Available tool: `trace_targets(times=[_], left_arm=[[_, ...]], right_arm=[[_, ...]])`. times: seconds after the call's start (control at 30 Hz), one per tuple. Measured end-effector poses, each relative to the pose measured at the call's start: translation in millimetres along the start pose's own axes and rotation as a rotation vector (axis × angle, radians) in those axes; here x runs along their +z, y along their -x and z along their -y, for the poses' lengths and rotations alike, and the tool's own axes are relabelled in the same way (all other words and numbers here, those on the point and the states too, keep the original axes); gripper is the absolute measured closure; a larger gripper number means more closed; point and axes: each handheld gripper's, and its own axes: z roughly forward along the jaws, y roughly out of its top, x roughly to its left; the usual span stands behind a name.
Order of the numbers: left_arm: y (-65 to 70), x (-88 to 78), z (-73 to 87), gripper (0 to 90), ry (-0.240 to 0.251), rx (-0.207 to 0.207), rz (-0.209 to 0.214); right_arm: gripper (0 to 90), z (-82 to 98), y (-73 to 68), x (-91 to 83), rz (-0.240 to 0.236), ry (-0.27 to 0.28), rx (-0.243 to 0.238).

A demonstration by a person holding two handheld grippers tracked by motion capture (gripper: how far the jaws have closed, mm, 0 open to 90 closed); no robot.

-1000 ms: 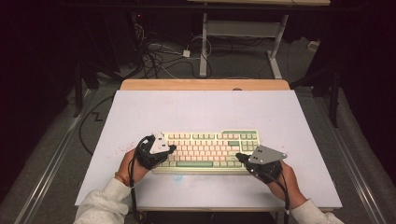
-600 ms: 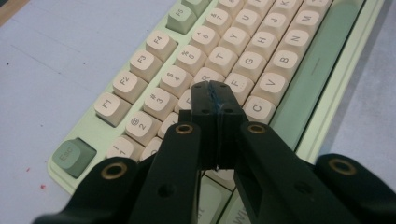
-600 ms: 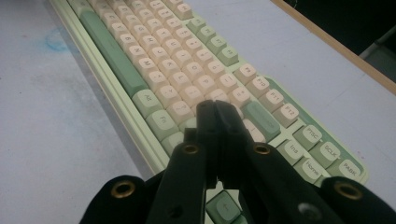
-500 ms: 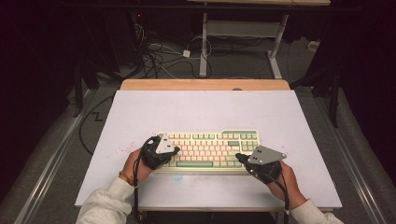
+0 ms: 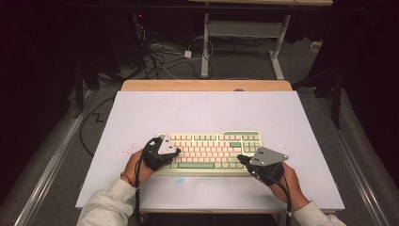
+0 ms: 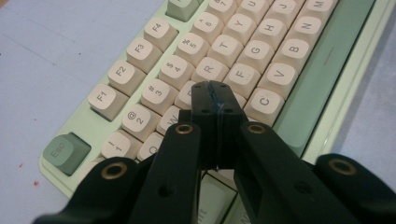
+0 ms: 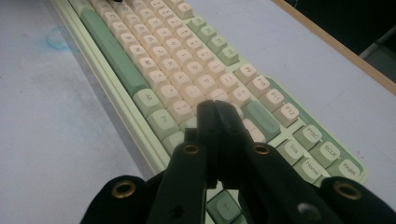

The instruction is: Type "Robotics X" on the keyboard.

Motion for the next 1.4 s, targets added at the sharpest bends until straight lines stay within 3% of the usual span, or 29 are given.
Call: trace_targets(times=[0.07, 0.2, 0.73, 1.4], left_arm=[[0.3, 2.3, 0.7, 87.8, -0.021, 0.0, -0.002], [0.3, 1.2, 1.2, 87.8, -0.011, -0.006, -0.01], [6.3, -12.8, -4.3, 87.5, 0.07, 0.009, -0.053], [9.3, -22.2, -4.8, 78.0, 0.157, 0.029, -0.054]], right_arm=[[90.0, 0.2, 0.0, 0.4, -0.001, -0.003, 0.001], [90.0, 0.3, -0.2, 0.4, -0.002, -0.004, 0.001], [90.0, -0.5, 1.3, -2.5, 0.007, 0.005, 0.002], [88.9, -1.0, 2.8, -4.7, 0.014, 0.017, 0.005]])
